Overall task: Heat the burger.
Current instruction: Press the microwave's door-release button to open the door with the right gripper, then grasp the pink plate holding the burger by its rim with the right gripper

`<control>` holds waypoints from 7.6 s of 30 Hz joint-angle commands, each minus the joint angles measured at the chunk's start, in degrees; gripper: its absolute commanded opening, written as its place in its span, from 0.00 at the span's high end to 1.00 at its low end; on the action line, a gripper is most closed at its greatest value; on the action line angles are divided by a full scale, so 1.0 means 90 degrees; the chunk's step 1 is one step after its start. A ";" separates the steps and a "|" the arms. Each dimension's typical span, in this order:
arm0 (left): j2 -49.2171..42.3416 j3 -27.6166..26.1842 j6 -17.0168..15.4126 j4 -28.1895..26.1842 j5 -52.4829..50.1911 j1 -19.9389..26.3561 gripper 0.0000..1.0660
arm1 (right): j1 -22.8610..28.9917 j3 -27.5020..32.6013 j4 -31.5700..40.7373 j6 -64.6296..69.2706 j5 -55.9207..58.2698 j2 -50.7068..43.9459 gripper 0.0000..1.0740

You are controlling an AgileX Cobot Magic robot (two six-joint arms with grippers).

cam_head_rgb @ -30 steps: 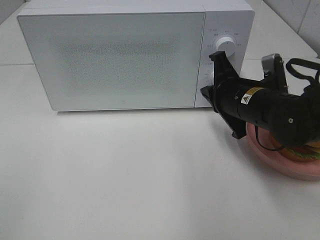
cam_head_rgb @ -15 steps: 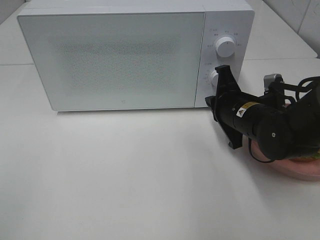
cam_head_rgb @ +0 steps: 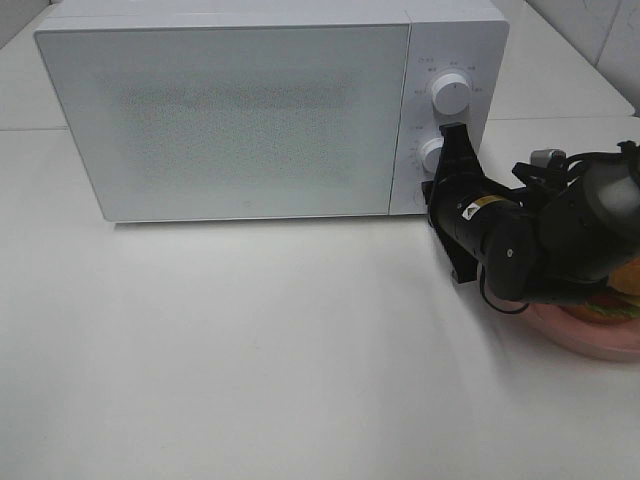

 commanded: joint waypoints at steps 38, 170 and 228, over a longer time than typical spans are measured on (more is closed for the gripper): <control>-0.0127 0.0000 -0.0032 -0.0032 -0.0089 0.0006 1.00 | -0.0019 -0.1203 0.0853 -0.1254 -0.0089 0.0547 0.97; -0.0127 0.0000 -0.0032 -0.0032 -0.0089 0.0013 1.00 | -0.0446 -0.0051 -0.3202 -0.7175 0.8422 -0.3132 0.64; -0.0127 0.0000 -0.0032 -0.0032 -0.0089 0.0013 1.00 | -0.0446 -0.2279 -0.4673 -0.7480 1.0402 -0.0395 0.36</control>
